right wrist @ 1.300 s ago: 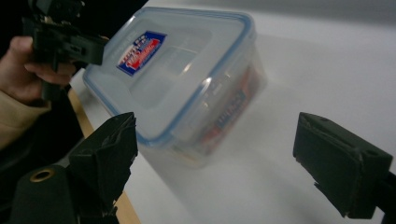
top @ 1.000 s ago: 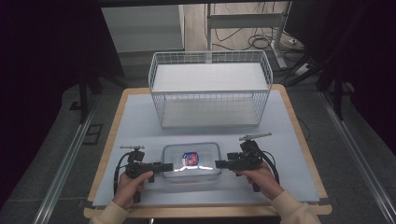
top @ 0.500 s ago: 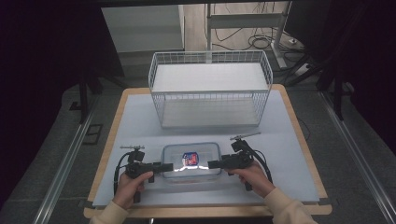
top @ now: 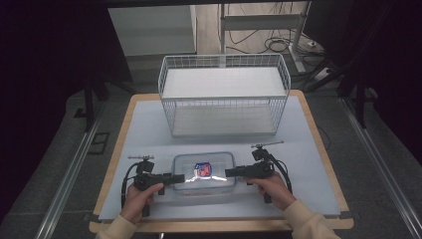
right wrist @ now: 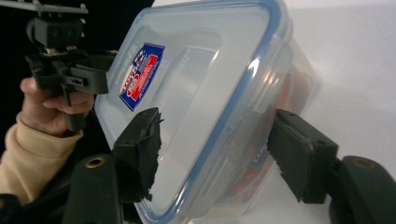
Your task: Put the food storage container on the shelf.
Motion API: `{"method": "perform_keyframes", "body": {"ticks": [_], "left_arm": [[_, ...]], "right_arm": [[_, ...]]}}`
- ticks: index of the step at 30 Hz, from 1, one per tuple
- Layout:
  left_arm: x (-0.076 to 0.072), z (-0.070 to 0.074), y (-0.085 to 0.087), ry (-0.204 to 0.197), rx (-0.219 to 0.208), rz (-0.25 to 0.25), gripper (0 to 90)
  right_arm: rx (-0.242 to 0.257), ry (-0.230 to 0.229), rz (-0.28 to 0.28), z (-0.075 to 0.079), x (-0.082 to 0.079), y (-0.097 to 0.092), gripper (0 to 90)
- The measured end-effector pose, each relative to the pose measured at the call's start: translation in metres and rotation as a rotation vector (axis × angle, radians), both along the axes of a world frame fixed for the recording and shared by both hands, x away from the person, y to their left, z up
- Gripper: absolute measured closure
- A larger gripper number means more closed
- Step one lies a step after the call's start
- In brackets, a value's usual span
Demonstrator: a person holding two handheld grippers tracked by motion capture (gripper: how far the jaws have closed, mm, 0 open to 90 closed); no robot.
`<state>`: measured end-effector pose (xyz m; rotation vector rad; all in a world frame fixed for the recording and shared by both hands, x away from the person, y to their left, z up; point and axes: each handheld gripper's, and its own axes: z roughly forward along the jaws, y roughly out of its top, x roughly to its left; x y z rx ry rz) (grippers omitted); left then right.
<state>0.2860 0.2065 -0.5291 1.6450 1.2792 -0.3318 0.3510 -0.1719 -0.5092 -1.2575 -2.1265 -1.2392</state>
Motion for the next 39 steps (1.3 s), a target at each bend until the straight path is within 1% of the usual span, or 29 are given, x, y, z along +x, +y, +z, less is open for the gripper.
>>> {"method": "perform_keyframes", "body": {"ticks": [4,6,7,8,11,13,15,19,21,25,28,31,34,39], "left_arm": [[-0.003,0.001,0.001,-0.008,-0.005,0.009,30.6],[-0.005,0.002,0.001,-0.018,-0.006,0.012,32.0],[-0.006,0.002,0.001,-0.022,-0.005,0.015,32.6],[-0.007,0.003,0.001,-0.025,-0.006,0.016,33.2],[-0.013,0.003,0.001,-0.047,-0.009,0.032,34.8],[-0.016,0.004,0.001,-0.06,-0.009,0.038,35.8],[-0.019,0.005,0.001,-0.067,-0.006,0.042,36.9],[-0.023,0.006,0.0,-0.083,-0.004,0.049,38.6],[-0.025,0.007,0.0,-0.091,0.0,0.05,39.0],[-0.028,0.007,-0.001,-0.1,0.0,0.063,40.0],[-0.03,0.009,-0.001,-0.105,0.005,0.067,40.5],[-0.031,0.011,-0.002,-0.12,0.018,0.076,41.0],[-0.033,0.014,-0.004,-0.134,0.033,0.086,41.7],[-0.033,0.015,-0.005,-0.143,0.038,0.093,42.3]], "right_arm": [[0.003,-0.01,0.003,0.002,-0.001,-0.001,39.4],[0.009,-0.017,0.001,0.002,-0.002,-0.002,41.2],[0.012,-0.013,-0.001,0.003,-0.003,-0.003,42.1],[0.016,-0.021,-0.001,0.003,-0.004,-0.004,42.7],[0.029,-0.024,-0.009,0.004,-0.007,-0.006,45.7],[0.032,-0.044,-0.008,0.004,-0.01,-0.006,45.9],[0.024,-0.065,-0.002,0.006,-0.013,-0.006,46.6],[0.029,-0.078,-0.007,0.007,-0.018,-0.007,48.5],[0.032,-0.093,-0.012,0.007,-0.02,-0.008,49.0],[0.036,-0.1,-0.021,0.008,-0.024,-0.008,49.8],[0.04,-0.108,-0.026,0.009,-0.026,-0.009,50.5],[0.043,-0.116,-0.033,0.01,-0.028,-0.009,51.6],[0.039,-0.14,-0.037,0.012,-0.03,-0.009,52.6],[0.036,-0.16,-0.038,0.014,-0.032,-0.009,53.4]]}}
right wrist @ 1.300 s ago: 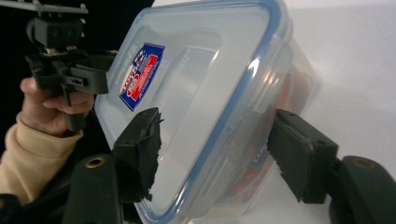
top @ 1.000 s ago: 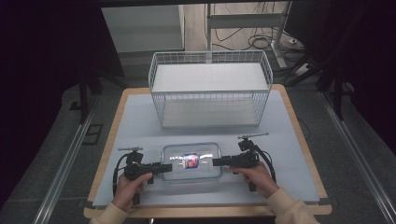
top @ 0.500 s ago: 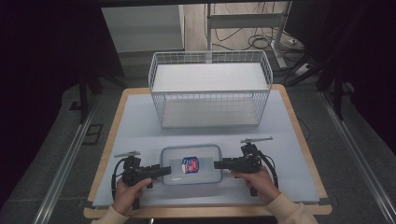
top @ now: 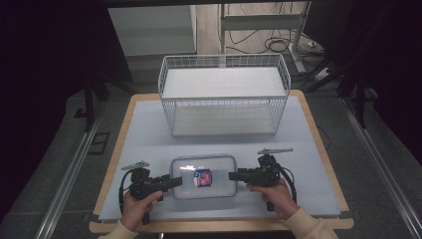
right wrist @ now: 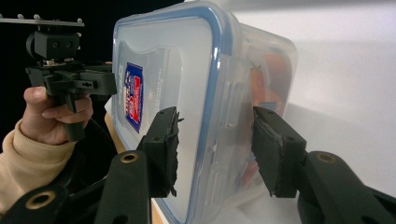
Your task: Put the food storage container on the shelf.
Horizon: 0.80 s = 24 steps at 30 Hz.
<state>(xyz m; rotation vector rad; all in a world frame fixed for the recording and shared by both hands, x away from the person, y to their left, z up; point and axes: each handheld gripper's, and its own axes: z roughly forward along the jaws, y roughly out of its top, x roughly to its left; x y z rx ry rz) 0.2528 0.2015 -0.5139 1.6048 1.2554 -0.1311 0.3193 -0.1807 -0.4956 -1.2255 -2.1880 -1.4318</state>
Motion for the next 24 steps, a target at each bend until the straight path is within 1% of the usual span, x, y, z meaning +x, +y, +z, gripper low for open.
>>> {"method": "perform_keyframes", "body": {"ticks": [3,5,9,11,18,24], "left_arm": [[0.0,0.003,-0.002,-0.019,0.009,0.006,43.5],[0.001,0.003,-0.003,-0.02,0.009,0.006,43.5],[0.003,0.005,-0.004,-0.027,0.013,0.009,43.6],[0.003,0.008,-0.004,-0.037,0.015,0.011,43.6],[0.008,0.018,-0.008,-0.056,0.017,0.005,43.8],[0.016,0.027,-0.014,-0.074,0.021,-0.009,43.9]], "right_arm": [[-0.002,-0.021,-0.003,0.002,0.0,-0.001,54.1],[-0.01,-0.043,-0.003,0.004,-0.001,-0.001,54.0],[-0.003,-0.039,-0.01,0.003,0.0,-0.003,54.0],[0.002,-0.046,-0.012,0.004,0.0,-0.003,54.0],[0.011,-0.07,-0.015,0.013,0.002,-0.008,54.0],[0.017,-0.099,-0.028,0.022,0.005,-0.013,54.0]]}}
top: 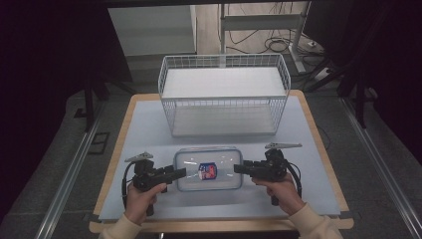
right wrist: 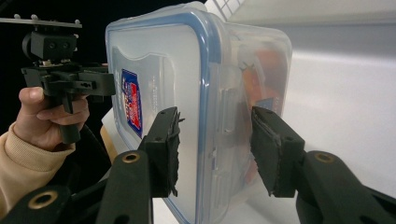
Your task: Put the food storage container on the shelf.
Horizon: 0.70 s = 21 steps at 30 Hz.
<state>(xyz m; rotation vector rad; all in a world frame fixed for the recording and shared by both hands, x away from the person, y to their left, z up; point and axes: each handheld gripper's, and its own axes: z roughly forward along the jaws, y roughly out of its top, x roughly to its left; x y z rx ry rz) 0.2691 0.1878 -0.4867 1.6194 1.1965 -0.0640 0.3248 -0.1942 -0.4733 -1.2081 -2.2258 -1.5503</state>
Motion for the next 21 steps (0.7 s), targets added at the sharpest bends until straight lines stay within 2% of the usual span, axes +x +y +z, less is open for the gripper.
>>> {"method": "perform_keyframes", "body": {"ticks": [12,21], "left_arm": [[0.016,0.032,-0.011,-0.067,-0.003,-0.012,43.8],[0.03,0.054,-0.018,-0.107,-0.002,-0.025,43.8]], "right_arm": [[0.004,-0.079,-0.019,0.032,0.009,-0.012,53.9],[0.004,-0.121,-0.033,0.056,0.016,-0.02,53.9]]}}
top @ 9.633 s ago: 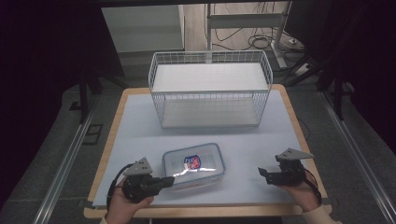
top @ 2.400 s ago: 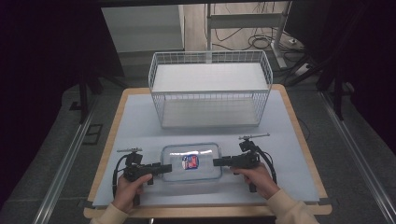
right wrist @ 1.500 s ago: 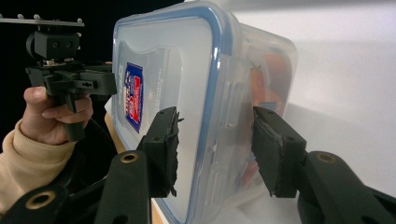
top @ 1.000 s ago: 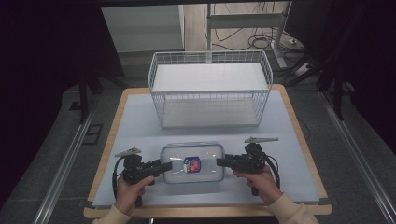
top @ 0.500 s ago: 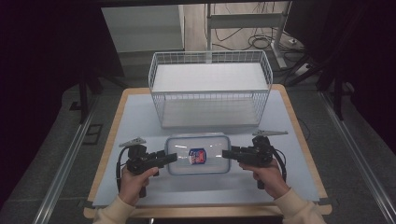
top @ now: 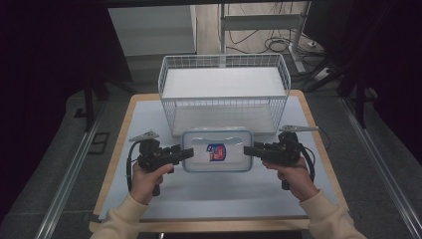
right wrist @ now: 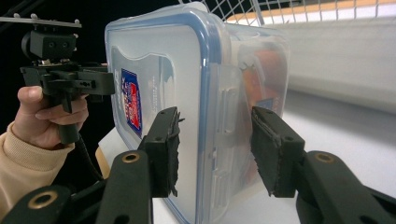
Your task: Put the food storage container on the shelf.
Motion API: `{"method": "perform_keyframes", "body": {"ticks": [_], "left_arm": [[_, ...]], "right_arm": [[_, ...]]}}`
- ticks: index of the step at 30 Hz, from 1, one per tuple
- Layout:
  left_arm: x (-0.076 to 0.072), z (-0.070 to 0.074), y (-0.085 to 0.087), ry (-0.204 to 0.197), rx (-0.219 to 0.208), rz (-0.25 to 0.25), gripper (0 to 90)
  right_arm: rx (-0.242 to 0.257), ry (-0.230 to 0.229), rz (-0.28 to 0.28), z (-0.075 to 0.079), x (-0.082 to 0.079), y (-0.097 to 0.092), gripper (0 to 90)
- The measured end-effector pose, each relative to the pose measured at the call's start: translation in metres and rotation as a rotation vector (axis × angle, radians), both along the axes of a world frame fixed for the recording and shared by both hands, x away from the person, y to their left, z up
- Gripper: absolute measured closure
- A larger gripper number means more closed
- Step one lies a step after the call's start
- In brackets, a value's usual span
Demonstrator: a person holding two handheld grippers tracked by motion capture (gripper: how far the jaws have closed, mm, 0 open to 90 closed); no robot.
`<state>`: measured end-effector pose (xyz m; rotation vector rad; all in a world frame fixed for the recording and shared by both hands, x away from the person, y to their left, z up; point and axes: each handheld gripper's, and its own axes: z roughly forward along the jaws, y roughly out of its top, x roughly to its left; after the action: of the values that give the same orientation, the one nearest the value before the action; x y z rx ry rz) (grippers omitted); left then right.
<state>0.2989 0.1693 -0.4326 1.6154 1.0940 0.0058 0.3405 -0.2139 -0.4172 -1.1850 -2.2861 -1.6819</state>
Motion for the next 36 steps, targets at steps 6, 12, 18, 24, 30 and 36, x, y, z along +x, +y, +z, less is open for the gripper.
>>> {"method": "perform_keyframes", "body": {"ticks": [6,12,18,24,30,36], "left_arm": [[0.008,0.012,-0.004,-0.019,0.003,0.005,43.7],[0.019,0.023,-0.008,-0.02,0.001,0.009,43.7],[0.029,0.035,-0.009,-0.028,0.003,0.006,43.7],[0.04,0.053,-0.008,-0.058,-0.001,0.006,43.7],[0.051,0.071,-0.008,-0.081,0.005,0.007,43.7],[0.059,0.08,-0.008,-0.084,0.012,0.002,43.6]], "right_arm": [[0.013,-0.017,-0.015,0.009,0.005,-0.004,53.9],[0.028,-0.017,-0.028,0.017,0.013,-0.008,53.9],[0.027,-0.024,-0.031,0.028,0.022,-0.009,53.8],[0.029,-0.044,-0.036,0.047,0.033,-0.008,53.8],[0.033,-0.067,-0.041,0.065,0.043,-0.008,53.7],[0.032,-0.069,-0.045,0.075,0.051,-0.007,53.6]]}}
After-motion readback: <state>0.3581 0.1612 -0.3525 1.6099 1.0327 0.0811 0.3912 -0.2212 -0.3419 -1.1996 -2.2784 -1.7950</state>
